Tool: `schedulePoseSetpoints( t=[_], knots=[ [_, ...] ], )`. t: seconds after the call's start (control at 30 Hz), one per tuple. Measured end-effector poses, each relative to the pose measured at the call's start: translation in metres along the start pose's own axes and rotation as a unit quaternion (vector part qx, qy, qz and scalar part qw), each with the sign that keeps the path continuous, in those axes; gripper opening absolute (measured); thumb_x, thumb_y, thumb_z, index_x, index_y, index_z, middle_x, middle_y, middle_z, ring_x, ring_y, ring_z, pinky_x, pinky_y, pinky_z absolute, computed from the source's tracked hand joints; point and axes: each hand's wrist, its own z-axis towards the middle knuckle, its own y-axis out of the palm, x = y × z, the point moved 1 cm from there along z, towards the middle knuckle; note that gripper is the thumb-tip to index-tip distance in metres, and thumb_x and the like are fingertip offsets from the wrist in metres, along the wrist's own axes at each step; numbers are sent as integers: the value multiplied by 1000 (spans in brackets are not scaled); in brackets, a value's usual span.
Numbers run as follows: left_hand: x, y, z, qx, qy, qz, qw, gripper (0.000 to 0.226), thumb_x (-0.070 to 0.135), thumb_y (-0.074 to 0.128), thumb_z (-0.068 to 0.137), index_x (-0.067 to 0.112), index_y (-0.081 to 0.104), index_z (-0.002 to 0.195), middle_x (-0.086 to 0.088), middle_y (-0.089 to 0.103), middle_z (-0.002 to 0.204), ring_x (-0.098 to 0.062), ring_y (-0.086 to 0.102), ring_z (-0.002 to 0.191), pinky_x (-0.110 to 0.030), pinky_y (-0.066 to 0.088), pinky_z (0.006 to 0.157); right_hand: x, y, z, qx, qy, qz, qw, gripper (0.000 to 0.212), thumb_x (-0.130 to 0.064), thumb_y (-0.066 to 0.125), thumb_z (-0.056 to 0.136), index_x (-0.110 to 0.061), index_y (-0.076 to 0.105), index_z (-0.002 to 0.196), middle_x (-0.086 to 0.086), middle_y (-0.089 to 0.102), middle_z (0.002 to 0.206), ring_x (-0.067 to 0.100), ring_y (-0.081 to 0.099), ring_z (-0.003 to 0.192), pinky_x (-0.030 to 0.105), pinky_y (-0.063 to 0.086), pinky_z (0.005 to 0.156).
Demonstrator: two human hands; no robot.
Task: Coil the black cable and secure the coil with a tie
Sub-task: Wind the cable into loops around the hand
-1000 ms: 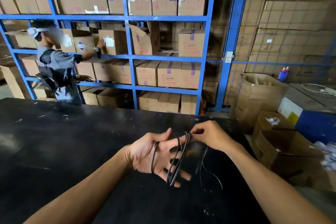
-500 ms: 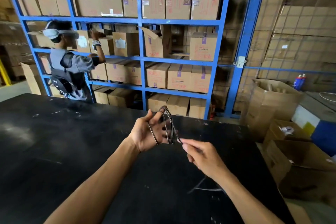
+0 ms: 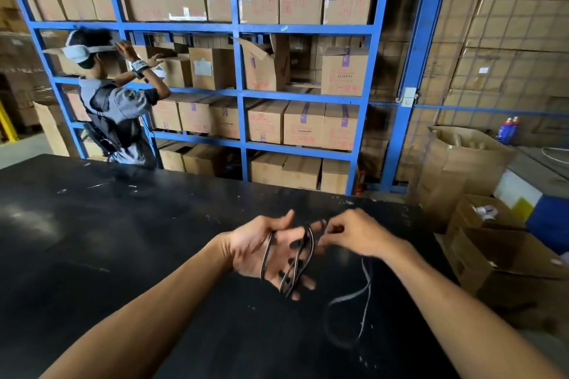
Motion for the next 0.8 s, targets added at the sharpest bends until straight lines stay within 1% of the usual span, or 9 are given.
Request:
schedulePoseSetpoints(
  t=[0.1,0.2,0.3,0.37,0.43,0.5,0.6,0.67,0.8],
  knots=[
    [-15,-6,10,33,-48,14,998,65,66,20,97,33,27,153,-16,23,156,-55,18,139,-72,9,113,-21,-41,9,-40,-55,-112,991,16,-50,77,82,-34,77,81,-14,71,79,4,66,75,30,53,65],
    [-19,-20,16,96,-42,0,994,66,68,24,96,31,38,149,-10,38,137,-47,31,129,-68,21,109,-36,-58,7,-40,-63,-106,992,19,-52,74,85,-33,79,83,-16,71,76,5,65,73,25,46,62],
    [-16,-31,17,199,-16,-6,980,63,68,26,94,22,63,116,-7,60,115,-34,52,103,-59,32,100,-42,-45,-3,2,-76,-61,995,23,-44,65,95,-28,81,96,-9,74,75,9,68,71,35,57,67],
    [-14,-36,16,246,35,-51,967,58,67,26,95,23,64,92,-5,66,100,-28,58,88,-53,34,93,-40,-28,-11,43,-96,-24,994,24,-38,58,99,-29,79,108,-9,75,81,9,70,77,39,60,75],
    [-10,-41,13,265,97,-111,953,58,64,26,96,21,59,76,-7,63,96,-29,58,84,-51,33,90,-35,-9,-21,81,-86,59,991,29,-32,56,102,-29,72,126,-16,69,75,2,68,74,24,55,70],
    [-4,-44,11,283,153,-144,936,64,62,24,97,22,66,70,-9,58,102,-30,53,90,-53,30,93,-28,16,-30,95,-54,183,977,34,-28,55,103,-29,65,136,-13,64,67,0,62,63,16,48,60],
    [10,-41,11,227,211,-206,928,51,63,30,96,27,66,104,-14,55,124,-38,47,113,-61,27,101,-23,56,-43,48,-28,379,924,36,-24,54,105,-38,58,137,-2,60,66,12,50,56,25,45,52],
    [16,-42,12,204,224,-229,925,53,60,27,98,32,57,131,-18,59,134,-51,40,130,-74,23,104,-18,78,-50,24,-27,456,889,37,-24,51,106,-42,55,139,6,60,67,16,49,51,26,46,50],
    [32,-30,8,123,248,-235,932,55,60,20,100,39,40,147,-23,27,158,-59,29,136,-80,13,105,-4,111,-61,-6,8,507,862,29,-33,49,106,-26,70,125,4,52,64,14,47,49,31,49,54]
  ],
)
